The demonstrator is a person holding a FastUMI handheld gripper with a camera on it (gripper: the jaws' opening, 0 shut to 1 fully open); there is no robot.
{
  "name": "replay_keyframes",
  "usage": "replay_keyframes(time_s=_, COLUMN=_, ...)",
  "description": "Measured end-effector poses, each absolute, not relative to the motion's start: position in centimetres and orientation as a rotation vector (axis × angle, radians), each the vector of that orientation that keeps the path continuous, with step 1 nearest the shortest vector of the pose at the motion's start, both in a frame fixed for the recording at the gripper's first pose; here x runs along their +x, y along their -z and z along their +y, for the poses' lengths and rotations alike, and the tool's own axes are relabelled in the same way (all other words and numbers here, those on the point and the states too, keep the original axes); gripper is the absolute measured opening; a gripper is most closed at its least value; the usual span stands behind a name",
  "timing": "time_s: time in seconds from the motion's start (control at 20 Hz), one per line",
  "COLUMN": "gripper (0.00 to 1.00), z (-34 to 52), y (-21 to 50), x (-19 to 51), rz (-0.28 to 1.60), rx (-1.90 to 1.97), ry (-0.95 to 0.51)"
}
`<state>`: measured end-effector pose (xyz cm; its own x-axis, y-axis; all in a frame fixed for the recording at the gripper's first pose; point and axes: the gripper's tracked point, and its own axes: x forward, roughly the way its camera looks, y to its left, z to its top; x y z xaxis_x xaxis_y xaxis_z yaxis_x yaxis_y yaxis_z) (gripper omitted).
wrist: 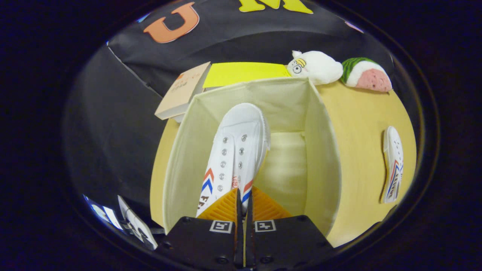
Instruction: Open the storage box then place both shoes into the box .Put the left shoe in first, then the right shoe, with the right side of both shoes facing outward in a uniform manner.
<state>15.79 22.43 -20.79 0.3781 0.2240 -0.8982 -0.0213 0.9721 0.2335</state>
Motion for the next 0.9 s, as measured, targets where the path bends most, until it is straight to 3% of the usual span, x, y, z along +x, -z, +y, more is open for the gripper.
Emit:
replay_keyframes(time_s=0.35, gripper=0.14, z=25.6, y=23.4, x=16.3, rz=1.282, rx=0.176, ry=-0.221)
replay_keyframes(time_s=0.45, gripper=0.22, z=25.3, y=23.5, x=16.3, rz=1.302, rx=0.148, ry=-0.221)
replay_keyframes(time_s=0.75, gripper=0.33, z=22.5, y=20.1, x=15.0, rz=1.253, rx=-0.057, ry=-0.193)
replay_keyframes(time_s=0.8, gripper=0.44, z=21.8, y=19.3, x=14.7, rz=1.241, rx=-0.093, ry=-0.171)
replay_keyframes(time_s=0.9, gripper=0.46, z=20.2, y=18.2, x=14.5, rz=1.203, rx=-0.176, ry=-0.144)
